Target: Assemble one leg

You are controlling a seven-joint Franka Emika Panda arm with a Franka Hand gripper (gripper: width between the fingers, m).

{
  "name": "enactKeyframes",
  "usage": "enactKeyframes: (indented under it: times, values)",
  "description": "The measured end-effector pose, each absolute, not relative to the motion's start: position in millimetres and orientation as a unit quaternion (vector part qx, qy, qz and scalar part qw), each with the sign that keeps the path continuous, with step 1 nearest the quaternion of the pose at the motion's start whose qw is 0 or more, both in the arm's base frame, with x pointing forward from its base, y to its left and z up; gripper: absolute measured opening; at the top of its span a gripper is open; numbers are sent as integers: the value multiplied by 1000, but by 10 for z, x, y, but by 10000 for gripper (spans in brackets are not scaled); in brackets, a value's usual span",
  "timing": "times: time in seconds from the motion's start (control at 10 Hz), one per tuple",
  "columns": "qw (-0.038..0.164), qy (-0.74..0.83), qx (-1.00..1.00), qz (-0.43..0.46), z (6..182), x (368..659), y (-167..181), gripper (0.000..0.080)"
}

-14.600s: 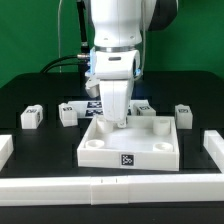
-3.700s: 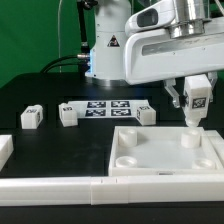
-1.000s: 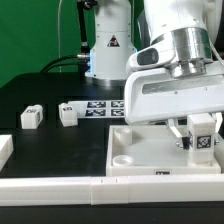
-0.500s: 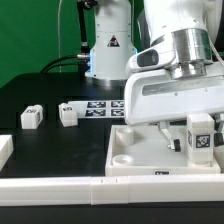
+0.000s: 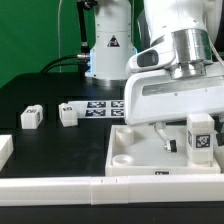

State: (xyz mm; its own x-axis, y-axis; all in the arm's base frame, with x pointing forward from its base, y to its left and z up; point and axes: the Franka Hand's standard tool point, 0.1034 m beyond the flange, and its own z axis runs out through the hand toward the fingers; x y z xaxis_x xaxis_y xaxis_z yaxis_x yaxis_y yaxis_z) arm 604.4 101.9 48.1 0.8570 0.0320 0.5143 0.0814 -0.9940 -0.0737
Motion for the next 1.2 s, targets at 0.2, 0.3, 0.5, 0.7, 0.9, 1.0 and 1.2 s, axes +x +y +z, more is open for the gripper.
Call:
enactKeyframes:
  times: [0.2, 0.3, 0.5, 0.7, 0.9, 1.0, 1.2]
  values:
    - [46, -30, -961, -271, 664, 6072, 1001, 649]
    - [47, -31, -961, -271, 736, 6087, 1010, 649]
    - [50, -34, -962, -268, 835, 6112, 1043, 649]
    - [53, -36, -966, -252, 811, 6104, 1061, 649]
    - [66, -18, -981, -181, 733, 6092, 1062, 649]
    - [72, -1, -990, -121, 728, 6089, 1055, 649]
    - [76, 1, -996, -49, 774, 6076, 1022, 649]
